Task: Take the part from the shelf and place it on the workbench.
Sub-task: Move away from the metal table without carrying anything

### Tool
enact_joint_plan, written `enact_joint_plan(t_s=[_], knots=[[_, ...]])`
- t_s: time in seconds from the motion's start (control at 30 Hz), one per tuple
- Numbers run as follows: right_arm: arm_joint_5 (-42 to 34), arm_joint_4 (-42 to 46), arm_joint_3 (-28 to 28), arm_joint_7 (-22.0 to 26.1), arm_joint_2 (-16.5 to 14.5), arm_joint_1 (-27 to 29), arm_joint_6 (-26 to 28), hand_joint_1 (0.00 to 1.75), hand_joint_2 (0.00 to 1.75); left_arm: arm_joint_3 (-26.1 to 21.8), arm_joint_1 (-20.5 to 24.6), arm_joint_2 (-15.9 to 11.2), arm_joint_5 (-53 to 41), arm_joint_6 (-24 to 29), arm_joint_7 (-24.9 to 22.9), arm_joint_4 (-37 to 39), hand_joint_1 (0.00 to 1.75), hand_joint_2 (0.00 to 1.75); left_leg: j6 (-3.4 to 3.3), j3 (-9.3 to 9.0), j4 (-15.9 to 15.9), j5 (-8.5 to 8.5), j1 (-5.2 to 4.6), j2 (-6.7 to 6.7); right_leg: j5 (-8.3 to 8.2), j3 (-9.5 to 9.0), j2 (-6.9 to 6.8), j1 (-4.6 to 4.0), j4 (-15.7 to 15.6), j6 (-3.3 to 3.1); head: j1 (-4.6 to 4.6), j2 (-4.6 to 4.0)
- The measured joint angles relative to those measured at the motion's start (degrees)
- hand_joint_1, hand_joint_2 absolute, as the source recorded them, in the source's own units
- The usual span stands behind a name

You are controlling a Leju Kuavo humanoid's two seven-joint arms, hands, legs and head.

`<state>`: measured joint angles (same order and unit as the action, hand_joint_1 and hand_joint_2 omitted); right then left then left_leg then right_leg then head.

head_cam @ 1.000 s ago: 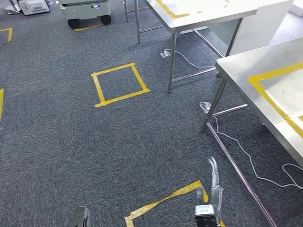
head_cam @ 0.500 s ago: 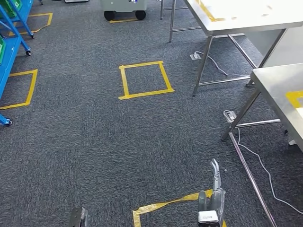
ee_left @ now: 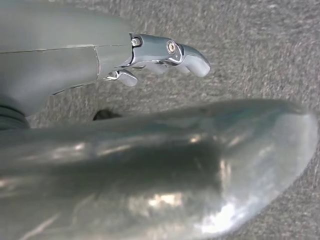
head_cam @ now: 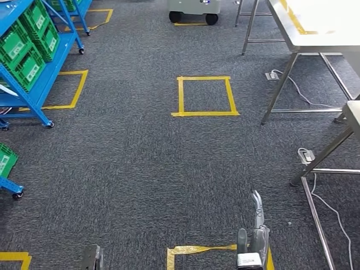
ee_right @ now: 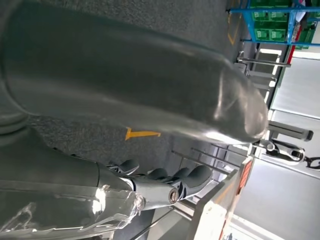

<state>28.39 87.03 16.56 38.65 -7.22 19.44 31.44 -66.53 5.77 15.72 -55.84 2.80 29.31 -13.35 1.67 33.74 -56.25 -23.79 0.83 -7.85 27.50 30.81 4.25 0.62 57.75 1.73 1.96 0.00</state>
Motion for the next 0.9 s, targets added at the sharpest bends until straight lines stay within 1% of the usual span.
enact_joint_plan(t_s=[0.03,0.07,0.1,0.13,0.17,0.2,0.23,0.27,0.3,0.33,0.37,0.4,0.43,0.5,0.53,0.57,0.6,0.63,0.67,0.7,0.73,0.77,0.8,0.83,0.87,0.9], knots=[[0.01,0.00,-0.08,0.11,-0.09,-0.03,-0.08,0.00,0.00,0.00,-0.05,0.06,0.00,0.01,0.01,0.00,0.00,0.00,0.28,0.43,-0.57,-0.42,-0.01,0.96,-0.24,-0.02,-0.78,-0.04,-0.21,-0.44,0.11,0.00],[0.02,0.01,-0.16,0.21,-0.19,-0.05,-0.15,0.00,0.00,0.00,-0.05,0.12,0.00,0.02,0.01,0.00,0.00,0.00,0.48,1.27,-2.15,-1.53,-0.12,2.50,-0.44,-0.07,-1.66,-0.05,-0.46,-0.82,0.29,0.00],[0.03,0.01,-0.25,0.28,-0.26,-0.04,-0.20,0.00,0.00,0.00,0.02,0.17,0.00,0.02,0.02,0.00,0.00,0.00,0.58,2.62,-5.00,-3.30,-0.24,4.45,-0.54,-0.08,-2.59,-0.10,-0.62,-1.08,0.45,0.00],[0.05,0.00,-0.34,0.32,-0.29,0.03,-0.24,0.00,0.00,0.01,0.10,0.20,0.00,0.02,0.03,0.00,0.00,0.00,0.69,4.45,-8.84,-5.36,-0.33,5.97,-0.53,-0.03,-3.51,-0.22,-0.66,-1.26,0.60,0.00],[0.09,-0.01,-0.43,0.34,-0.32,0.09,-0.25,0.00,0.00,0.00,0.15,0.22,0.00,0.02,0.05,0.00,0.00,0.00,0.80,6.28,-12.77,-7.09,-0.33,6.67,-0.51,0.02,-4.51,-0.33,-0.66,-1.35,0.66,0.00],[0.15,-0.03,-0.49,0.36,-0.34,0.14,-0.24,0.00,0.00,0.00,0.14,0.21,0.00,0.02,0.08,0.00,0.00,0.00,0.89,7.51,-15.56,-7.97,-0.31,6.99,-0.47,0.06,-5.47,-0.40,-0.65,-1.39,0.65,0.00],[0.23,-0.04,-0.54,0.38,-0.35,0.16,-0.22,0.00,0.00,0.00,0.08,0.21,0.00,0.03,0.09,0.00,0.00,0.00,0.94,7.74,-16.40,-7.77,-0.31,7.14,-0.44,0.07,-6.35,-0.42,-0.65,-1.40,0.65,0.00],[0.32,-0.05,-0.57,0.39,-0.37,0.16,-0.18,0.00,0.00,0.00,0.02,0.20,0.00,0.07,0.10,0.00,0.00,0.00,0.95,6.80,-14.93,-6.56,-0.31,7.35,-0.42,0.05,-7.12,-0.43,-0.64,-1.37,0.66,0.00],[0.41,-0.06,-0.60,0.40,-0.41,0.16,-0.13,0.00,0.00,0.00,-0.02,0.20,0.00,0.12,0.08,0.00,0.00,0.00,0.92,4.75,-11.43,-4.71,-0.31,8.03,-0.36,-0.03,-7.81,-0.42,-0.63,-1.29,0.67,0.00],[0.51,-0.05,-0.63,0.42,-0.44,0.17,-0.09,0.00,0.00,0.00,0.01,0.25,-0.01,0.20,0.05,0.00,0.00,0.00,0.91,2.29,-7.20,-3.11,-0.38,9.61,-0.25,-0.12,-8.41,-0.56,-0.60,-1.11,0.72,0.00],[0.61,-0.04,-0.69,0.42,-0.47,0.20,-0.03,0.00,0.00,0.00,0.13,0.33,-0.03,0.29,0.02,0.00,0.00,0.00,0.69,0.28,-3.62,-1.96,-0.46,10.87,-0.07,-0.09,-8.94,-0.74,-0.50,-0.86,0.77,0.01],[0.69,-0.04,-0.75,0.44,-0.50,0.22,0.03,0.00,0.00,0.00,0.23,0.43,-0.08,0.39,-0.04,0.00,0.00,0.00,0.42,-1.04,-1.19,-1.42,-0.57,11.87,0.10,-0.21,-9.44,-0.94,-0.43,-0.59,0.72,0.01],[0.76,-0.03,-0.82,0.46,-0.50,0.24,0.08,0.00,0.00,0.00,0.30,0.53,-0.18,0.51,-0.11,0.00,0.00,0.00,0.10,-1.49,-0.20,-1.42,-0.71,12.25,0.24,-0.32,-9.93,-1.11,-0.40,-0.32,0.66,0.01],[1.09,0.04,-0.96,0.48,-0.51,0.25,0.13,0.00,0.00,0.01,0.23,0.64,-0.42,0.79,-0.32,0.00,0.00,0.00,-0.67,-1.33,-0.05,-1.34,-0.79,10.89,0.47,-0.67,-10.88,-1.04,-0.46,0.23,0.49,0.00],[1.39,0.14,-1.03,0.49,-0.52,0.26,0.16,0.00,0.00,0.01,0.18,0.68,-0.50,0.92,-0.40,0.00,0.00,0.00,-1.02,-1.33,0.01,-1.23,-0.72,10.24,0.94,-0.57,-10.45,-0.90,-0.06,0.56,0.43,0.00],[1.69,0.23,-1.10,0.49,-0.54,0.30,0.21,0.00,0.00,0.01,0.18,0.74,-0.54,1.04,-0.45,0.00,0.00,0.00,-1.40,-1.34,0.06,-1.11,-0.59,9.56,2.02,0.00,-9.28,-0.73,1.44,0.88,0.30,0.00],[1.95,0.33,-1.17,0.49,-0.54,0.36,0.27,0.00,0.00,0.00,0.23,0.82,-0.53,1.13,-0.46,0.00,0.00,0.00,-1.71,-1.33,0.10,-0.99,-0.46,8.86,3.67,1.23,-7.68,-0.59,4.23,1.14,0.14,0.00],[2.11,0.37,-1.23,0.49,-0.54,0.46,0.33,0.00,0.00,0.00,0.30,0.90,-0.52,1.15,-0.46,0.00,0.00,0.00,-1.91,-1.26,0.10,-0.94,-0.44,8.21,5.65,2.95,-6.01,-0.50,8.15,1.29,-0.03,0.00],[2.16,0.38,-1.29,0.49,-0.54,0.58,0.38,0.00,0.00,0.00,0.34,0.96,-0.52,1.16,-0.46,0.00,0.00,0.00,-2.07,-1.19,0.09,-0.90,-0.45,7.48,7.47,4.99,-4.99,-0.46,12.45,1.35,-0.11,0.00],[2.21,0.37,-1.36,0.46,-0.54,0.69,0.41,0.00,0.00,0.00,0.33,1.00,-0.52,1.16,-0.46,0.00,0.00,0.00,-2.12,-1.15,0.09,-0.87,-0.47,6.70,8.45,6.66,-4.55,-0.47,15.68,1.37,-0.13,0.00],[2.26,0.37,-1.41,0.44,-0.54,0.76,0.46,0.00,0.00,0.00,0.30,1.02,-0.52,1.15,-0.46,0.00,0.00,0.00,-2.13,-1.15,0.08,-0.84,-0.48,5.90,8.30,7.44,-4.37,-0.48,16.93,1.32,-0.14,0.00],[2.33,0.37,-1.46,0.40,-0.55,0.80,0.51,0.00,0.00,0.00,0.26,1.05,-0.53,1.15,-0.46,0.00,0.00,0.00,-2.10,-1.19,0.07,-0.81,-0.47,5.04,6.96,7.04,-4.22,-0.46,15.71,1.23,-0.13,0.00],[2.41,0.37,-1.50,0.37,-0.57,0.81,0.54,0.00,0.00,0.00,0.24,1.08,-0.54,1.15,-0.46,0.00,0.00,0.00,-2.03,-1.26,0.06,-0.77,-0.44,4.17,4.80,5.55,-3.82,-0.39,12.31,1.11,-0.14,0.00],[2.49,0.38,-1.53,0.36,-0.60,0.81,0.56,0.00,0.00,0.00,0.25,1.13,-0.55,1.15,-0.46,0.00,0.00,0.00,-1.91,-1.31,0.05,-0.73,-0.39,3.38,2.68,3.54,-2.73,-0.24,7.92,1.02,-0.15,0.00],[2.56,0.38,-1.56,0.34,-0.64,0.80,0.57,0.00,0.00,0.00,0.28,1.18,-0.56,1.15,-0.46,0.00,0.00,0.00,-1.70,-1.26,-0.07,-0.69,-0.43,2.62,1.23,1.73,-1.54,-0.07,3.97,0.93,-0.14,0.00],[2.60,0.38,-1.60,0.33,-0.70,0.80,0.60,0.00,0.00,0.00,0.30,1.21,-0.57,1.15,-0.46,0.00,0.00,0.00,-1.38,-1.11,-0.12,-0.60,-0.41,1.97,0.49,0.52,-0.58,0.01,1.37,0.80,-0.13,0.00]])
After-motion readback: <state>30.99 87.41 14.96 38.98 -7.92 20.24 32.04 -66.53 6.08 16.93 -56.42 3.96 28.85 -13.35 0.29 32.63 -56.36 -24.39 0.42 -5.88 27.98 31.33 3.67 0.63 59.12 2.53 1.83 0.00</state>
